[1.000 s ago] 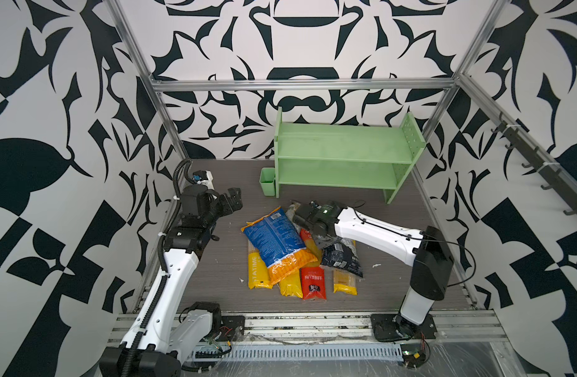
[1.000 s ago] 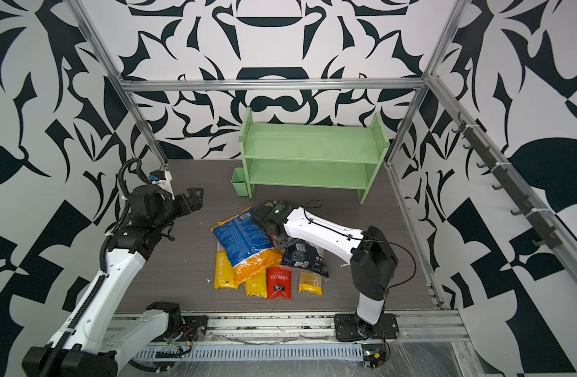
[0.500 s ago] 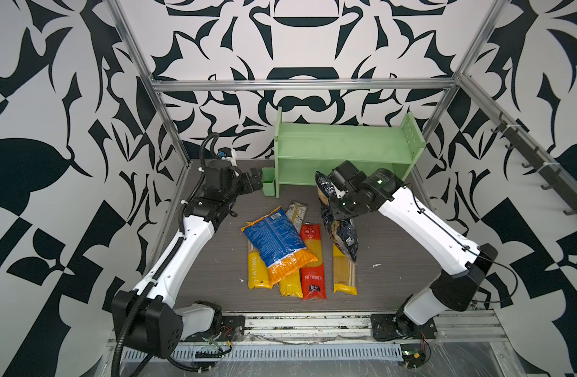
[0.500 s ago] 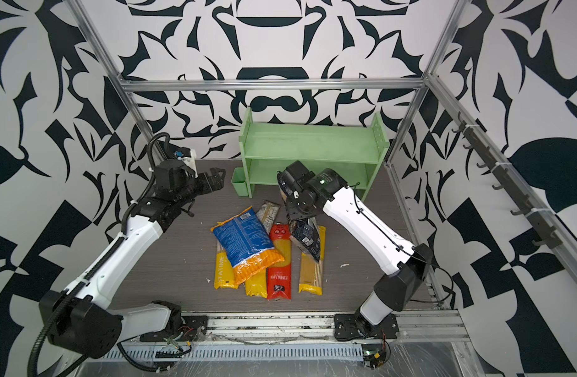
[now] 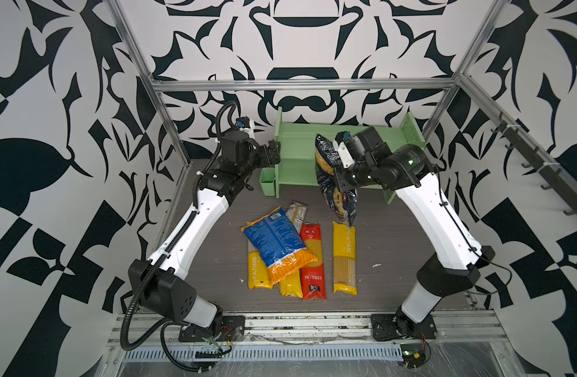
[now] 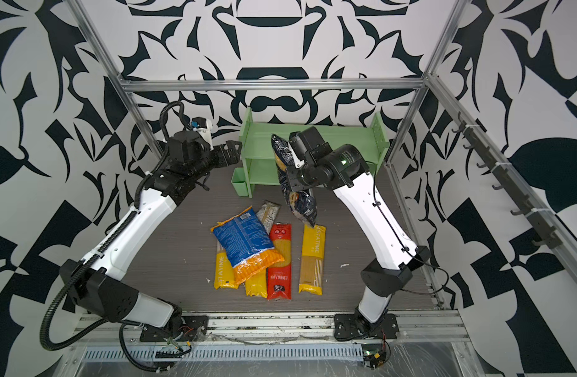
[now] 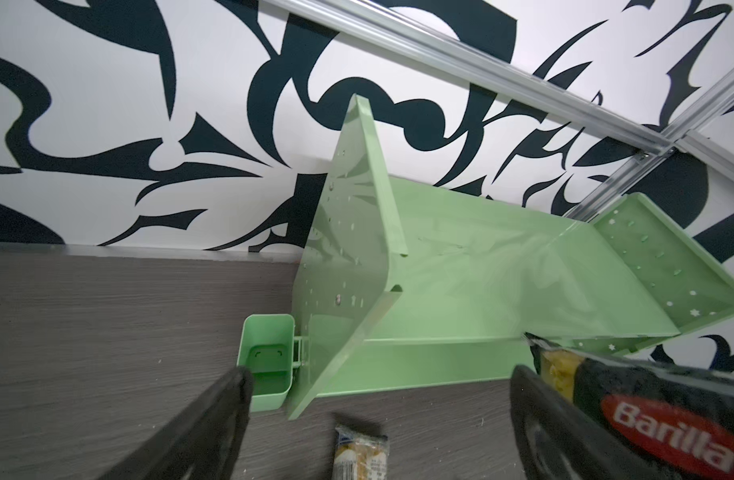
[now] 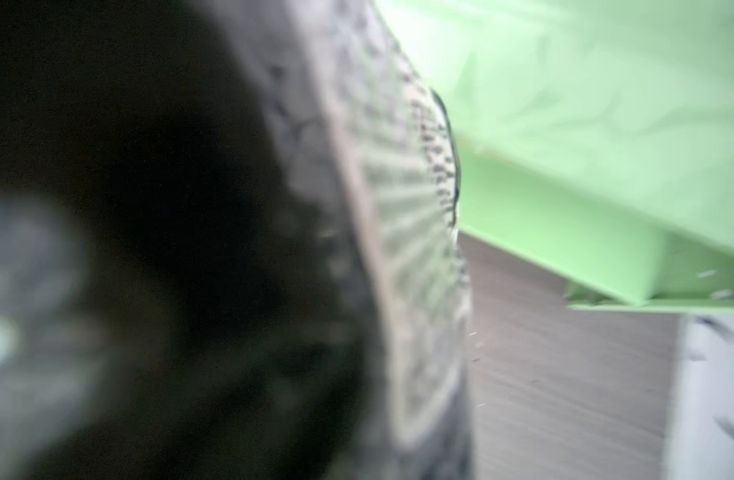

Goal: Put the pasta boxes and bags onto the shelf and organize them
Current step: 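Lift the black bag with the right gripper up toward the green shelf's top tier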

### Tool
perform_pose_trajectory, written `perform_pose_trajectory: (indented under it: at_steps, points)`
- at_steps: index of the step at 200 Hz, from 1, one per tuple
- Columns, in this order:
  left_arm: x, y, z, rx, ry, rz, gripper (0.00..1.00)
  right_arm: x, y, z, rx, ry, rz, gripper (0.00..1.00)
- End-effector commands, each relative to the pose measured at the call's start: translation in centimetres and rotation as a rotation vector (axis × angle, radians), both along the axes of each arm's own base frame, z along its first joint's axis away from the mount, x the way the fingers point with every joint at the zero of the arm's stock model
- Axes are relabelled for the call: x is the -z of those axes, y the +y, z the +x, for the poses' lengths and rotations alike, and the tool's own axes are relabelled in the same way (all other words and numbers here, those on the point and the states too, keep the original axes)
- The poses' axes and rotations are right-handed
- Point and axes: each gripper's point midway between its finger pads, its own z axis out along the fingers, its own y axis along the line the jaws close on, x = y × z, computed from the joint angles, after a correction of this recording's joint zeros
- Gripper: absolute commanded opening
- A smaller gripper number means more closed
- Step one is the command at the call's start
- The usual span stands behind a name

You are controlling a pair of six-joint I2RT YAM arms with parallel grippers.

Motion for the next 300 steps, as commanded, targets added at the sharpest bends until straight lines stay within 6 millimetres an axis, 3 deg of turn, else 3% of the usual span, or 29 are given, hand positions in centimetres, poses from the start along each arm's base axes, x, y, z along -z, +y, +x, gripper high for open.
perform_pose_trajectory:
  at_steps: [1,32,63,70,99,195,237,300]
  points:
    - [0.0,-1.2,0.3,0.025,0.005,0.016,0.99,-11.5,-3.1,4.0,0.134,-0.459,0.075,0.00]
    - [0.2,-2.6,0.5,0.063,0.020,0.025,0.99,-12.8,-4.5,7.3,0.198,-0.546,0.025,0.00]
    - [0.3,-3.2,0.6,0.083,0.026,0.023,0.99,-15.1,-5.1,9.0,0.213,-0.636,-0.010,0.00]
    - [0.1,-3.3,0.6,0.088,0.022,0.021,0.99,-16.7,-5.3,8.8,0.219,-0.679,0.001,0.00]
    - [-0.2,-3.9,0.9,0.111,0.017,0.017,0.99,-18.8,-5.6,8.9,0.230,-0.752,0.021,0.00]
    - [0.1,-6.7,3.1,0.174,0.029,-0.012,0.99,-22.7,-9.0,11.1,0.404,-0.954,-0.165,0.00]
    - [0.0,-7.2,3.6,0.179,0.024,-0.014,0.99,-22.5,-11.4,13.2,0.547,-0.981,-0.303,0.00]
    - [0.5,-7.0,3.6,0.175,0.024,0.009,0.99,-19.3,-16.0,17.1,0.706,-0.919,-0.409,0.00]
